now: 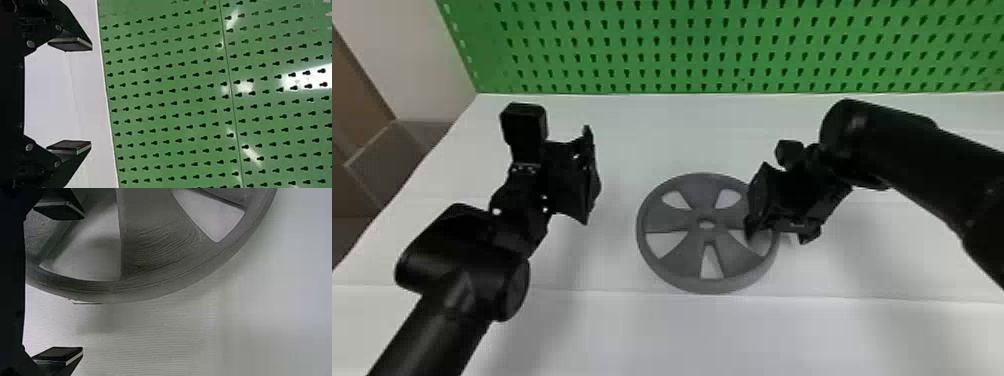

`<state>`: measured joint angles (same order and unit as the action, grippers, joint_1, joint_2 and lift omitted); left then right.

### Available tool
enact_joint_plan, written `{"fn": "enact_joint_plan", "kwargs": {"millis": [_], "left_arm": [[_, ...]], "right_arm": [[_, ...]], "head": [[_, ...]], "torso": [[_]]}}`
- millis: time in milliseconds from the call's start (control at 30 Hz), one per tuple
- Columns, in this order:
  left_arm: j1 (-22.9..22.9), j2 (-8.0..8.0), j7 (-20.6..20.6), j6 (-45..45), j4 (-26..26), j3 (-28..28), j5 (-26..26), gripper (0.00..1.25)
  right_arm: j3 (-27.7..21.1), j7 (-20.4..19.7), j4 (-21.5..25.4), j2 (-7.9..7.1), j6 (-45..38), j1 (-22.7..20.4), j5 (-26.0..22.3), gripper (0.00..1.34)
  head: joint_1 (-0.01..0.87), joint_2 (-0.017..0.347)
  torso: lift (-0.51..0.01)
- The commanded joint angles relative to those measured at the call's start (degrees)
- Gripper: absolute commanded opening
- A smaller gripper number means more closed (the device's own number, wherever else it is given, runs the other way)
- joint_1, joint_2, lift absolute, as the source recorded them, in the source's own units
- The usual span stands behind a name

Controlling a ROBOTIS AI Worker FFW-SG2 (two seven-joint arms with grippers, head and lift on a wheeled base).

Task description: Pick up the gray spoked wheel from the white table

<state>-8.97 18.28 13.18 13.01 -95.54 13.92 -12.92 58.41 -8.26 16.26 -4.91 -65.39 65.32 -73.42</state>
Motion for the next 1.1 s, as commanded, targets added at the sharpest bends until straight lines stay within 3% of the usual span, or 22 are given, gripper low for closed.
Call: {"fn": "enact_joint_plan", "kwargs": {"millis": [0, 167, 367, 767, 1067], "left_arm": [[-0.08, 0.09, 0.00, 0.00, 0.00, 0.05, 0.00, 0.87], [-0.08, 0.17, 0.00, 0.00, 0.00, 0.05, 0.00, 0.87], [-0.08, 0.26, 0.00, 0.00, 0.00, 0.14, 0.00, 0.87], [-0.17, 0.35, 0.00, 0.00, 0.00, 0.14, -0.18, 0.87], [-0.17, 0.44, 0.09, 0.00, 0.00, 0.14, -0.18, 0.87]], "right_arm": [[0.03, 0.00, 0.00, 0.08, 0.09, 0.16, -0.15, 1.23], [0.21, 0.00, 0.00, 0.08, 0.18, 0.07, -0.06, 1.12], [0.91, 0.00, -0.09, 0.08, 0.27, 0.25, -0.06, 0.81], [1.79, -0.27, 0.00, -0.10, 0.44, 1.13, -0.06, 0.84], [2.23, -0.27, 0.00, -0.10, 0.36, 1.22, -0.06, 0.77]], "head": [[0.779, 0.095], [0.779, 0.095], [0.779, 0.095], [0.779, 0.095], [0.779, 0.095]], "torso": [[-0.091], [-0.091], [-0.091], [-0.091], [-0.091]]}}
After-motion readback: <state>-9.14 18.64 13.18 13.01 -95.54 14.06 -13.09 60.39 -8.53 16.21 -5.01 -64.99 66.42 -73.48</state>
